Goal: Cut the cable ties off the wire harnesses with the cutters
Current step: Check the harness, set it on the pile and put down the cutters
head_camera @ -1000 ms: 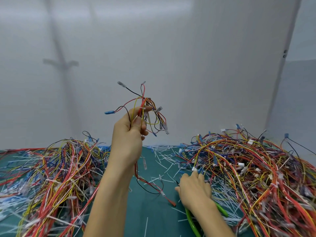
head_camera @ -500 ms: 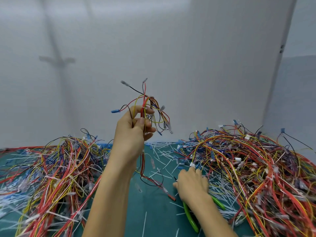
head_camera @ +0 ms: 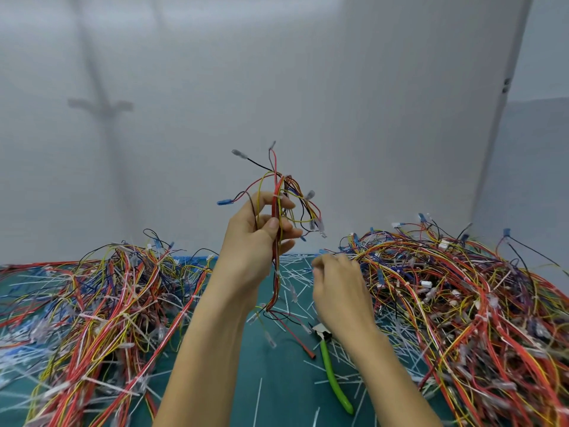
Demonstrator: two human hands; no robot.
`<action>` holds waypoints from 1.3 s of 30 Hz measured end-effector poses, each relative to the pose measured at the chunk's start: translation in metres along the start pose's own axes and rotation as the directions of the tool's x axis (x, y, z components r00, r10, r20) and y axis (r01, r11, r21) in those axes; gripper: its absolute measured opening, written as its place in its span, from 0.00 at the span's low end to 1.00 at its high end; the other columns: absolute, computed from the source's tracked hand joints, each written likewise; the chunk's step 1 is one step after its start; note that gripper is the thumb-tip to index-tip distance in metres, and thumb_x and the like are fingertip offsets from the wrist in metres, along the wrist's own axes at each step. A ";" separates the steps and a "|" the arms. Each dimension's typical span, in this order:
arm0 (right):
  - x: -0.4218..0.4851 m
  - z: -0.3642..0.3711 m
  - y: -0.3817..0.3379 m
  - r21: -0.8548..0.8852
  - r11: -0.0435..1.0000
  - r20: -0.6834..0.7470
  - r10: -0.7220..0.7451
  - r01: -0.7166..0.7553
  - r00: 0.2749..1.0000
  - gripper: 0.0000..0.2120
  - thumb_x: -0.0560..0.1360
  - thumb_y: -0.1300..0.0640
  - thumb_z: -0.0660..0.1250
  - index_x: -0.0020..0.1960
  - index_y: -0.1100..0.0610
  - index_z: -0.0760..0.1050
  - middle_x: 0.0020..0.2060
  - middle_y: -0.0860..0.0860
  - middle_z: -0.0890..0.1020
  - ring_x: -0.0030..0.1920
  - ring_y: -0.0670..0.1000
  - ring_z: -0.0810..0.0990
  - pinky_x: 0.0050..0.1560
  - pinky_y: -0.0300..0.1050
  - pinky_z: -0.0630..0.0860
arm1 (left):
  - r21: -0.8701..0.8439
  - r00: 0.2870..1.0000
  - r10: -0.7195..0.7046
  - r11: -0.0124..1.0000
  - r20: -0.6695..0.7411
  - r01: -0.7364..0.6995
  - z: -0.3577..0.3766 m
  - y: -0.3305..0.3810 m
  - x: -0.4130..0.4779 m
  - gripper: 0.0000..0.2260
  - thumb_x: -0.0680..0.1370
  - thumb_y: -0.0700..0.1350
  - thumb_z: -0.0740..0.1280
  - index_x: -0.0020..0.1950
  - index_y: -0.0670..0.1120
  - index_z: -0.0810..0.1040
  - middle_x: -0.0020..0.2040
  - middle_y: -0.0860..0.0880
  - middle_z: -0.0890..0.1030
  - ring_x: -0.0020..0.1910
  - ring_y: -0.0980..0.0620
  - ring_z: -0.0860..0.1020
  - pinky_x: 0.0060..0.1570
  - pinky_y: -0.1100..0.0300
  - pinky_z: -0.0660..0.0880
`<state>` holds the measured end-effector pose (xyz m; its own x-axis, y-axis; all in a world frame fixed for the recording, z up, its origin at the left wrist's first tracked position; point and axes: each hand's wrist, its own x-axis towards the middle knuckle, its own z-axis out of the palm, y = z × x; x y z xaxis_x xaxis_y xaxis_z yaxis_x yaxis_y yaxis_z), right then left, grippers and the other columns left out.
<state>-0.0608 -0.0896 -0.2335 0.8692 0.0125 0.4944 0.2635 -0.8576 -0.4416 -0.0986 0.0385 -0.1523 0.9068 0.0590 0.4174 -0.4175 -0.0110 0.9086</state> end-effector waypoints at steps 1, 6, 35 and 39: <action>0.002 -0.008 -0.006 0.154 0.988 -0.086 -0.015 0.028 0.996 0.12 0.83 0.57 0.57 0.61 0.54 0.77 0.55 0.49 0.79 0.55 0.49 0.74 0.54 0.43 0.71 | 0.005 1.000 0.003 1.000 0.016 -0.003 0.000 0.000 -0.001 0.18 0.83 0.32 0.52 0.48 0.50 0.77 0.32 0.54 0.78 0.41 0.56 0.83 0.51 0.55 0.79; 0.003 -0.050 -0.035 0.799 0.596 -0.176 0.108 0.077 0.978 0.13 0.81 0.55 0.58 0.49 0.54 0.82 0.40 0.46 0.85 0.41 0.43 0.81 0.42 0.37 0.75 | 0.039 0.984 0.015 0.999 0.176 -0.022 0.001 0.000 -0.002 0.15 0.83 0.32 0.54 0.48 0.47 0.77 0.33 0.54 0.80 0.42 0.56 0.82 0.50 0.59 0.78; -0.007 -0.093 -0.037 0.585 0.808 0.287 -0.126 -0.070 0.950 0.06 0.74 0.51 0.72 0.43 0.51 0.86 0.37 0.49 0.87 0.44 0.44 0.83 0.55 0.52 0.79 | -0.455 0.987 -0.142 0.876 0.072 0.160 -0.009 0.004 0.004 0.15 0.68 0.50 0.71 0.50 0.43 0.85 0.52 0.46 0.86 0.47 0.52 0.84 0.46 0.58 0.82; -0.008 -0.090 -0.035 0.382 0.923 0.360 -0.101 -0.048 0.928 0.13 0.75 0.47 0.67 0.46 0.58 0.82 0.33 0.57 0.80 0.33 0.50 0.71 0.36 0.47 0.70 | -0.378 0.998 -0.029 0.925 0.049 0.045 -0.007 0.003 0.002 0.18 0.66 0.44 0.73 0.55 0.42 0.82 0.48 0.47 0.86 0.43 0.54 0.84 0.41 0.64 0.79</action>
<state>-0.1147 -0.1059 -0.1545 0.9302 0.2829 0.2338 0.3615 -0.5956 -0.7173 -0.0984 0.0451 -0.1485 0.9201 0.0103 0.3914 -0.3672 0.3702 0.8533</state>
